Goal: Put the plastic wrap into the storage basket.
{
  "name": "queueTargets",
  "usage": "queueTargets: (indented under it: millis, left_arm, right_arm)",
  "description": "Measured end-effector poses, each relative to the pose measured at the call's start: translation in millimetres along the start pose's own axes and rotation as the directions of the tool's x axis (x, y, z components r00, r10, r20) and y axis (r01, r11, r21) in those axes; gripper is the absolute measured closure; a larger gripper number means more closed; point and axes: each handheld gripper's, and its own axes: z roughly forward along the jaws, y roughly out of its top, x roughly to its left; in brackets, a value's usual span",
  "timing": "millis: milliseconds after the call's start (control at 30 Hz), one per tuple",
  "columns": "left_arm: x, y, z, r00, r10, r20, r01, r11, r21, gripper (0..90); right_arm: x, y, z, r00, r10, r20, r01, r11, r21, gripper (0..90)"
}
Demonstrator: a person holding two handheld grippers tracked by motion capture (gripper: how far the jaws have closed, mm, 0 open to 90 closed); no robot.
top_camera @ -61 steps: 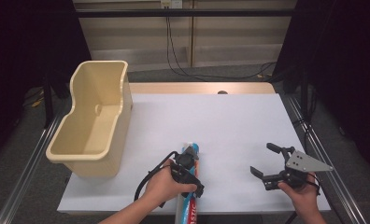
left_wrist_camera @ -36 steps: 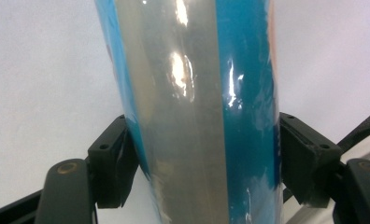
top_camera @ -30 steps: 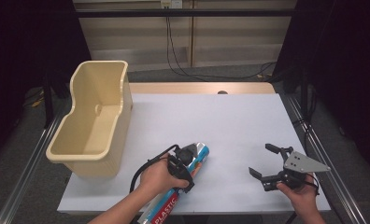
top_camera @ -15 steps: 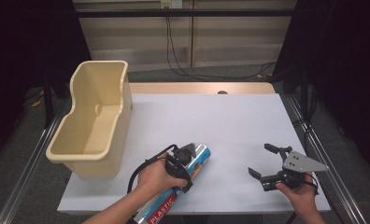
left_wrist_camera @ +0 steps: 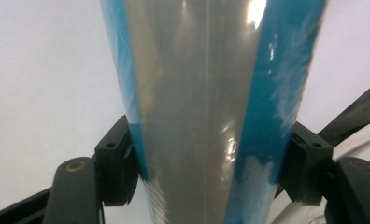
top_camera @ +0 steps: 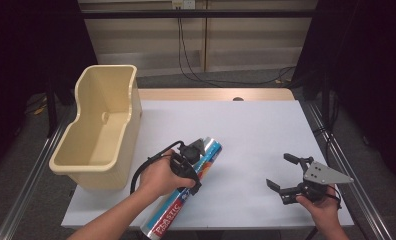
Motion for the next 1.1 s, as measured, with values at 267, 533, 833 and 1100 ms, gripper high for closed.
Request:
queueTargets:
  millis: [267, 533, 833, 1100]
  left_arm:
    - [11.3, -0.5, -1.9, 0.9987, -0.049, -0.008, 0.049, 0.998, -0.04, 32.1]
    - [15.6, -0.3, 28.1, 0.9964, -0.084, -0.011, 0.083, 0.9955, -0.045, 32.1]
    - [12.8, -7.7, 44.7, 0.994, -0.103, -0.039, 0.098, 0.9906, -0.095, 32.0]
    - [9.6, -18.1, 51.8, 0.9961, -0.067, -0.058, 0.056, 0.9824, -0.178, 29.8]
  right_arm:
    - [0.2, 0.2, 0.3, 1.0, -0.001, -0.002, 0.001, 1.0, -0.001, 1.3]
    - [0.1, 0.1, 0.1, 1.0, -0.001, -0.002, 0.001, 1.0, -0.004, 1.3]
    - [0.5, 0.6, -0.4, 1.0, -0.01, -0.003, 0.01, 1.0, -0.004, 1.3]
    - [1.9, 1.1, 0.8, 0.9999, -0.009, -0.007, 0.009, 1.0, 0.0, 1.3]
